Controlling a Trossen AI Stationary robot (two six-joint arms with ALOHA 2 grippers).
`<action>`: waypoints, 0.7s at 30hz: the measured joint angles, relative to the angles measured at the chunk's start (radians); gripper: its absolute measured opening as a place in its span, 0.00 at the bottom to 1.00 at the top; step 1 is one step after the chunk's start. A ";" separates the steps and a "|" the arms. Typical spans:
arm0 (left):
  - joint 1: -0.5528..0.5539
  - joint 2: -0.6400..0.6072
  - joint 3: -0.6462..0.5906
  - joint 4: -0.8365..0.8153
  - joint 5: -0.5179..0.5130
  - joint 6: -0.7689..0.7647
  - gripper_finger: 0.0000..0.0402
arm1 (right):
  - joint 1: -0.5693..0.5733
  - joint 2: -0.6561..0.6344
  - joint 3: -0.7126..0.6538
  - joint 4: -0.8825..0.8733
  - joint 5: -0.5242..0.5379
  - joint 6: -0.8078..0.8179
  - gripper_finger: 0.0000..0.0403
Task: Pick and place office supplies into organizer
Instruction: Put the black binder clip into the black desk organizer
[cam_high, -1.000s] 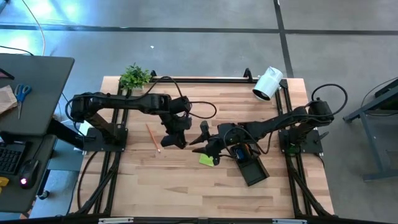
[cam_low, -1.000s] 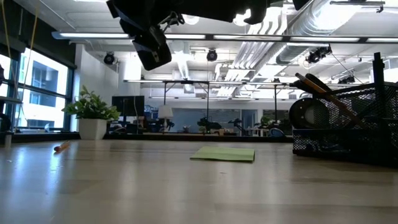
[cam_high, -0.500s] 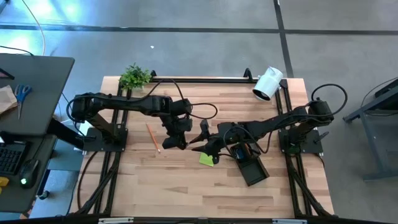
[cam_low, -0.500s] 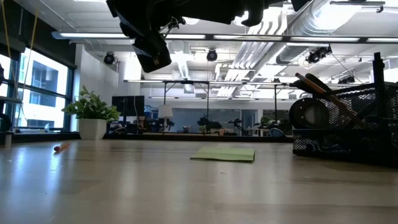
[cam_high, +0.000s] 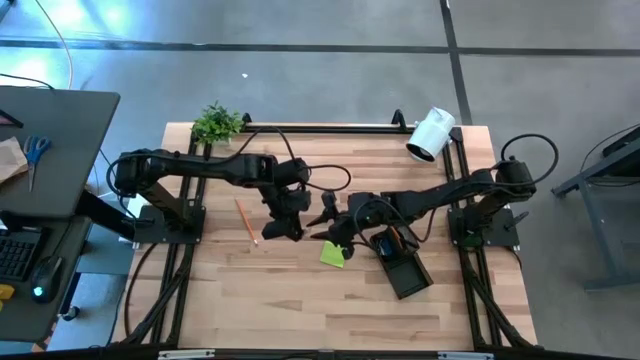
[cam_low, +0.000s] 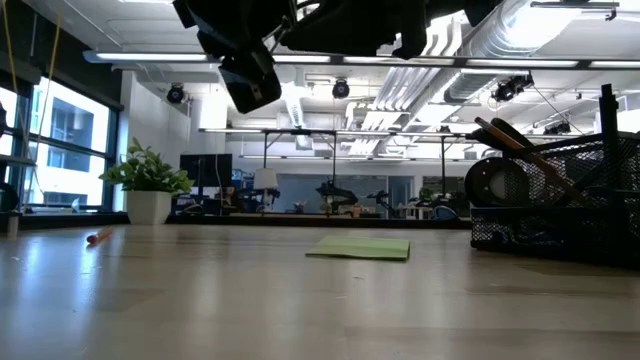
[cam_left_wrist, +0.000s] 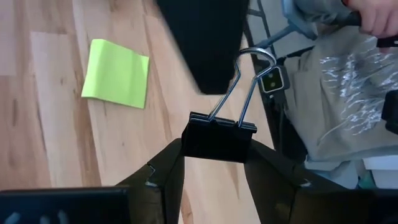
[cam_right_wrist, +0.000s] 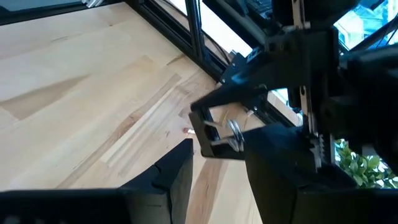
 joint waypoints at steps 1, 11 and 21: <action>0.001 0.000 0.000 -0.004 -0.004 0.000 0.34 | 0.002 0.000 0.000 0.002 0.000 0.000 0.35; 0.000 0.000 0.000 -0.002 -0.008 0.000 0.34 | 0.006 0.000 0.000 0.020 -0.003 -0.007 0.31; 0.000 0.000 0.000 -0.005 -0.024 0.000 0.34 | 0.006 0.000 0.000 0.002 -0.005 -0.033 0.02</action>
